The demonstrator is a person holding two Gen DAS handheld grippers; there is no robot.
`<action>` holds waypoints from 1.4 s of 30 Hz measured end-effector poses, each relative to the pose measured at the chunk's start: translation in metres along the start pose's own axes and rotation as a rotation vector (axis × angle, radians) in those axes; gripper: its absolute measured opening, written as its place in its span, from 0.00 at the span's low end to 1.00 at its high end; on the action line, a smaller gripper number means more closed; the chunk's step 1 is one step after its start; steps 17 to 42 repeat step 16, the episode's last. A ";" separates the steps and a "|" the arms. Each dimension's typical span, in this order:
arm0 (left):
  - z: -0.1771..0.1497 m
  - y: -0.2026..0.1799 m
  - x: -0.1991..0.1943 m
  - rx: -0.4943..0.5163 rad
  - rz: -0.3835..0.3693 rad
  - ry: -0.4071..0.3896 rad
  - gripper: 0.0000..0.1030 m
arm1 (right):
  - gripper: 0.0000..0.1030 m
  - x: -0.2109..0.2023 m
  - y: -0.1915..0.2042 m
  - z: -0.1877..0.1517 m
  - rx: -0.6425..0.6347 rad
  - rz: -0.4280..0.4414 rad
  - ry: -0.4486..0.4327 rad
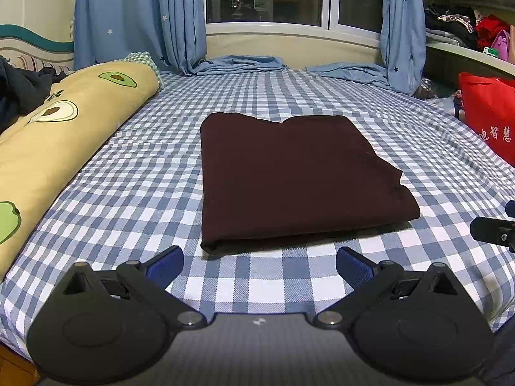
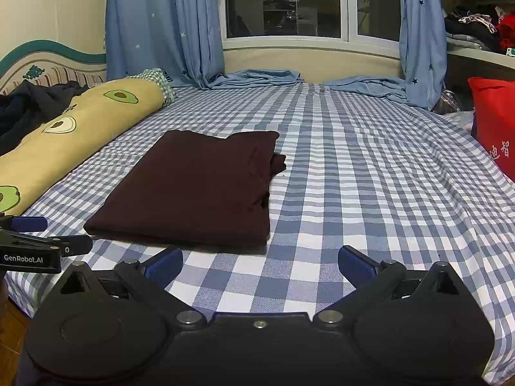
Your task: Fold small clothes
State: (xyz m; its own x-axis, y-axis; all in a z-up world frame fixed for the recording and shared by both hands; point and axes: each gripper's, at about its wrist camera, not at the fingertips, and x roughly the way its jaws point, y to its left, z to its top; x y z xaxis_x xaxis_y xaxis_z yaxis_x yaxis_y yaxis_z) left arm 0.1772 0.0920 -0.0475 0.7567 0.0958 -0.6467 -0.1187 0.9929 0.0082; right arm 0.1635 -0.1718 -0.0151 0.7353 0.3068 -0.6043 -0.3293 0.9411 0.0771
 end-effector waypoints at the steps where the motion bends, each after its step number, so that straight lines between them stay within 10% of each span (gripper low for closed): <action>1: 0.000 0.000 0.000 0.000 0.000 -0.001 0.99 | 0.99 0.000 0.000 0.000 0.000 0.000 0.001; 42: 0.001 -0.002 -0.010 -0.015 -0.023 -0.066 0.99 | 0.99 0.001 -0.002 -0.001 0.007 -0.002 0.002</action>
